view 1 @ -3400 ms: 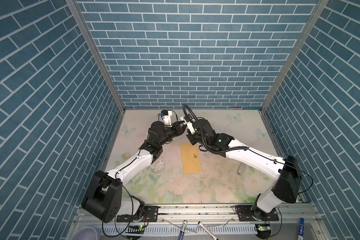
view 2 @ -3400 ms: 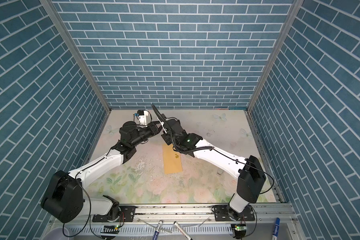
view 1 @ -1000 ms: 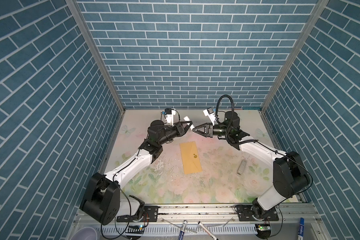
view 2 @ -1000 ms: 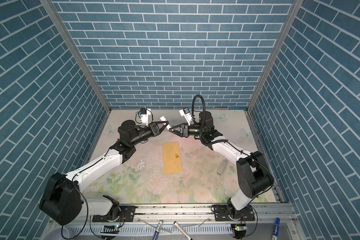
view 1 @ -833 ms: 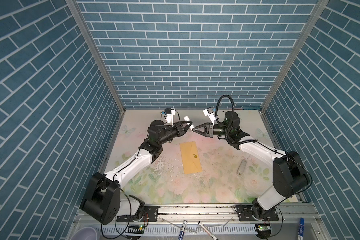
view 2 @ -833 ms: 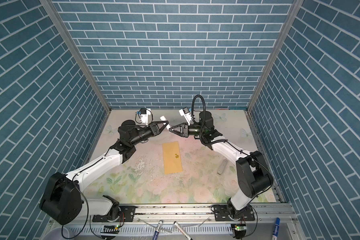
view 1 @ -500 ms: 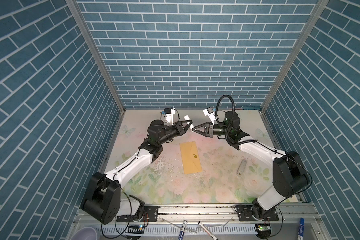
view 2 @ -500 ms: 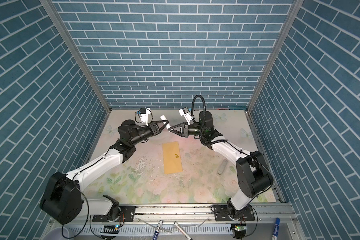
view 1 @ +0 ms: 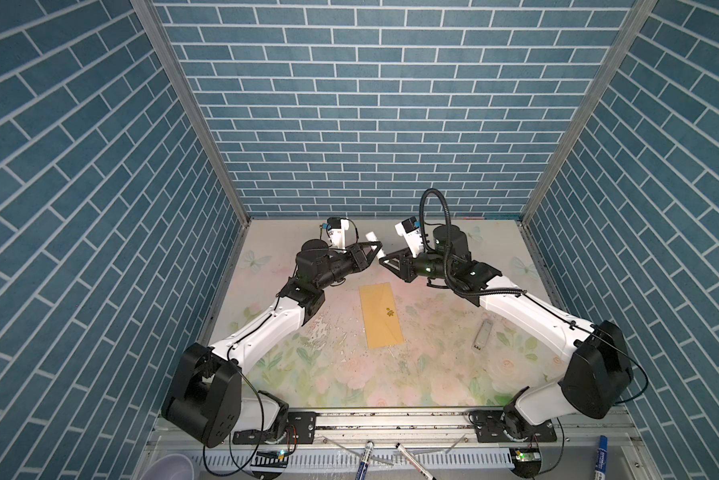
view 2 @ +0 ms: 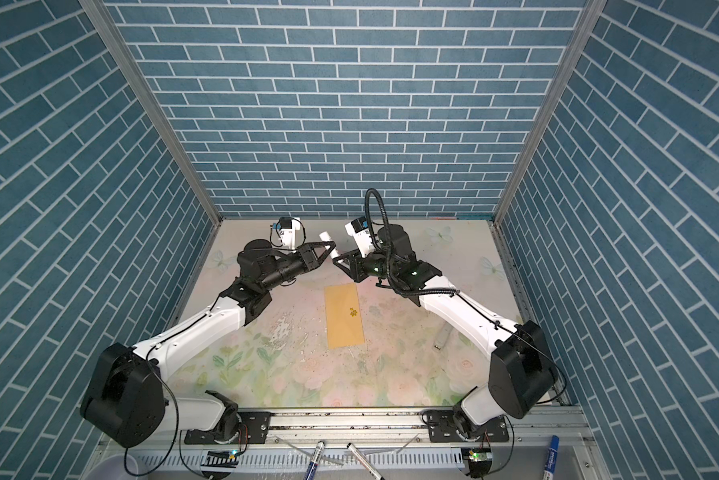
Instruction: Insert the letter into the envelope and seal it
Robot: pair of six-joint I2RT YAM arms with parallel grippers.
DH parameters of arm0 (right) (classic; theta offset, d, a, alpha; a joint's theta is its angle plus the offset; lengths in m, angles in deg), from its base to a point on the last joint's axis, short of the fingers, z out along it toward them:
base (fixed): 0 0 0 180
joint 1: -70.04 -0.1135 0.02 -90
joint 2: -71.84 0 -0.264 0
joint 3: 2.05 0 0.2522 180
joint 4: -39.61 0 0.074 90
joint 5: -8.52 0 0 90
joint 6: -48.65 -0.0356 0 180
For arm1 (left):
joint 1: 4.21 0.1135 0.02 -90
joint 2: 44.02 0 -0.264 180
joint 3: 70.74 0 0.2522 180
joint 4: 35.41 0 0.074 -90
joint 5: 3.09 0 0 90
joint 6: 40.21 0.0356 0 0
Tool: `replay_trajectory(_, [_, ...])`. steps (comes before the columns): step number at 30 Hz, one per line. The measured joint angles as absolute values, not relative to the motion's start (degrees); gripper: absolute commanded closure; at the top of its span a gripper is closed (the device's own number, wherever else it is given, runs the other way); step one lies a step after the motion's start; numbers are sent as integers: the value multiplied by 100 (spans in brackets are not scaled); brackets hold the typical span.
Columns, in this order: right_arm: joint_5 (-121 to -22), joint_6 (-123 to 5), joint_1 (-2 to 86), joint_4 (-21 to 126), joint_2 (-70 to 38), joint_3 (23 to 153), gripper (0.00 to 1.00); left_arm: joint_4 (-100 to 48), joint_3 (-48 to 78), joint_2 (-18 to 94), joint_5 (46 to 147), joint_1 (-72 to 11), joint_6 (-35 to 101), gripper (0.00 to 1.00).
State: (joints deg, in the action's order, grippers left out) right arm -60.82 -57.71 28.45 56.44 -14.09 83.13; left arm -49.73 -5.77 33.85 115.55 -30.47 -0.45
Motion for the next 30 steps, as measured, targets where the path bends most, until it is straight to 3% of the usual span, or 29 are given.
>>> replay_trajectory(11, [-10293,-4368,1409,6881,-2216,9548,100,-4931,-577,3472,11166,-2999,54,100])
replay_trajectory(16, [-11231,-4034,1141,6874,-2563,9731,100,-4809,-580,3500,11031,-2972,82,100])
replay_trajectory(17, [-11253,-4001,1136,6881,-2565,9731,99,-4806,-580,3509,11031,-2974,82,100])
replay_trajectory(21, [-10962,-3999,1228,6903,-2495,9712,66,-4809,-580,3509,11040,-2974,82,100])
replay_trajectory(24, [-10027,-4139,1556,6811,-2224,9460,49,-4837,-580,3507,11221,-3007,75,100])
replay_trajectory(27, [-8680,-4436,2155,6673,-1848,9054,40,-4887,-577,3507,11422,-3075,71,100])
replay_trajectory(30, [-7220,-4781,2701,6415,-1547,8641,38,-4951,-558,3498,11599,-3114,67,100])
